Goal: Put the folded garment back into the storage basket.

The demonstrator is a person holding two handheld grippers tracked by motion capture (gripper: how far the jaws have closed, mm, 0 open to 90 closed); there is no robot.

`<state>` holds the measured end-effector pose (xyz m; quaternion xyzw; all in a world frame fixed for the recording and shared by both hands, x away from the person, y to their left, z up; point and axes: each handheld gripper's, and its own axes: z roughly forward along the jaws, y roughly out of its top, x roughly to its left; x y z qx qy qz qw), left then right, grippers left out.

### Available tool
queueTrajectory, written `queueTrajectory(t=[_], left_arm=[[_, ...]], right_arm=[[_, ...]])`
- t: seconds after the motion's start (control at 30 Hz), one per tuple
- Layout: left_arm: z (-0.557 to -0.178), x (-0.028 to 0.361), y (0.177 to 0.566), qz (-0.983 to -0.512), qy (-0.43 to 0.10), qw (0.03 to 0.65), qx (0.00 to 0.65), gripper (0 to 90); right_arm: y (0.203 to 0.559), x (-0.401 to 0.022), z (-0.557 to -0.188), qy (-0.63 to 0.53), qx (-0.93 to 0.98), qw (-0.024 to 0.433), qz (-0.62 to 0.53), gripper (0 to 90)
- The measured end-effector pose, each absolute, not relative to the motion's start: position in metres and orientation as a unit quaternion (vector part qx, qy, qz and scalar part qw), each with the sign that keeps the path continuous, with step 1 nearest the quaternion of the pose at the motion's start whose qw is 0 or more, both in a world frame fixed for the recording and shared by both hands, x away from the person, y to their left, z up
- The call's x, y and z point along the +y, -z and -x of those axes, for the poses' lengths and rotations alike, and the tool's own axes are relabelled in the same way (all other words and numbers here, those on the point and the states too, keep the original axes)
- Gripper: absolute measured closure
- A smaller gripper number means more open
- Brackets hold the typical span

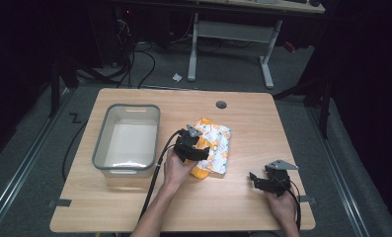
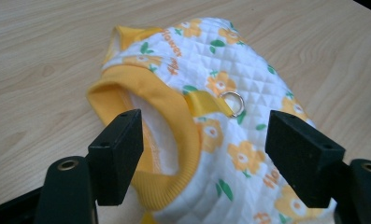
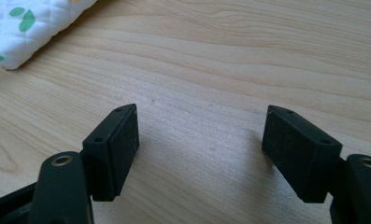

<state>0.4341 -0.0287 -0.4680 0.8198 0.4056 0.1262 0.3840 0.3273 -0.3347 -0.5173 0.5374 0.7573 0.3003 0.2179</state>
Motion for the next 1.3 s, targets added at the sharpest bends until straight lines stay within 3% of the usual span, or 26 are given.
queueTrajectory(t=[0.57, 1.0, 1.17, 1.3], left_arm=[[-0.474, -0.042, 0.498, -0.821, -0.104, 0.342, 0.445, 30.1], [-0.477, -0.046, 0.512, -0.835, -0.112, 0.308, 0.442, 31.9], [-0.474, -0.049, 0.511, -0.843, -0.117, 0.306, 0.428, 42.3], [-0.470, -0.052, 0.510, -0.847, -0.111, 0.308, 0.419, 57.9]], right_arm=[[0.517, -0.335, -0.327, -0.300, 0.758, 0.218, -0.536, 27.5], [0.517, -0.335, -0.327, -0.300, 0.758, 0.218, -0.537, 27.5], [0.517, -0.335, -0.327, -0.300, 0.758, 0.218, -0.537, 27.5], [0.517, -0.335, -0.327, -0.301, 0.758, 0.218, -0.537, 27.5]])
